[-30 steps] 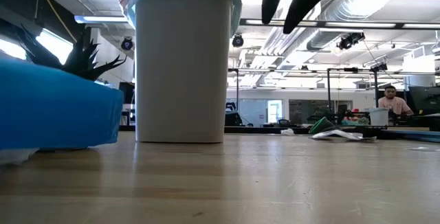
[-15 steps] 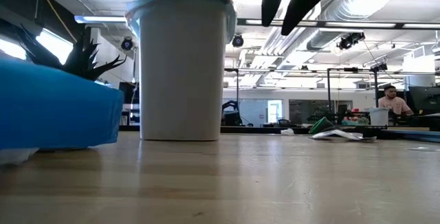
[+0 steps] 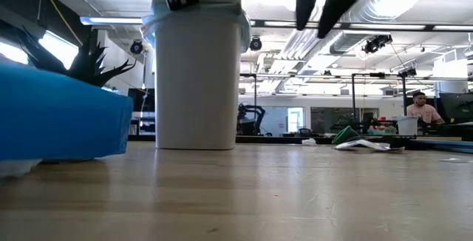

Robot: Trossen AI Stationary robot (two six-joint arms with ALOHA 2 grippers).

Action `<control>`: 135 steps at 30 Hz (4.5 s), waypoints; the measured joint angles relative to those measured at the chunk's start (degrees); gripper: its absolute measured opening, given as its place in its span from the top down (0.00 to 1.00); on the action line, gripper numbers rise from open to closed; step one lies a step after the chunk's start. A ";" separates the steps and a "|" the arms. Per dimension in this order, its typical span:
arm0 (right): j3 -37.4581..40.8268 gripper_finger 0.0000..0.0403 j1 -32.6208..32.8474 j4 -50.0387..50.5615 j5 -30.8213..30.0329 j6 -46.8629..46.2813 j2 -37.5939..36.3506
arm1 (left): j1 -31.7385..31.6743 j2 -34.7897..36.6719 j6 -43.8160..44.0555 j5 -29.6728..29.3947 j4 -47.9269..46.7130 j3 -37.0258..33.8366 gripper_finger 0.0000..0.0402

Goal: Place trash/remove bag and relplace
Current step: Move the trash bin to the top of the table, then put the white plastic into the trash bin

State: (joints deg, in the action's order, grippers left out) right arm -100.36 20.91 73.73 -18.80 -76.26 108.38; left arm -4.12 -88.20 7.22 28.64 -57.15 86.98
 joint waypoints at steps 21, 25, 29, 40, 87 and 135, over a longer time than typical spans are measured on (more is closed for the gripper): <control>7.93 0.60 20.28 15.17 -0.87 -42.63 -0.48 | 5.63 -8.91 4.63 7.49 24.01 0.00 1.00; 13.51 0.60 20.80 10.61 -2.37 -48.36 -0.48 | 7.57 -10.79 3.35 10.87 24.00 -0.04 1.00; 18.60 0.60 17.97 7.25 -5.71 -49.33 -0.48 | 8.35 -10.18 2.21 9.98 23.40 1.72 1.00; 35.82 0.60 -1.51 -3.67 -17.63 -38.48 -12.13 | 6.49 1.29 2.04 6.99 18.42 8.69 1.00; 20.61 0.64 -65.89 -30.34 11.41 36.39 10.21 | 4.14 13.38 0.98 -7.21 -12.60 8.44 1.00; -5.83 1.00 -20.36 -40.49 -0.50 37.92 -13.78 | 2.99 21.52 1.25 -17.35 -11.55 8.48 1.00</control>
State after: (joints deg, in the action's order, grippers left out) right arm -106.19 0.55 33.24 -19.30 -38.34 94.60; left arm -1.12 -66.69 8.47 11.29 -68.71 95.46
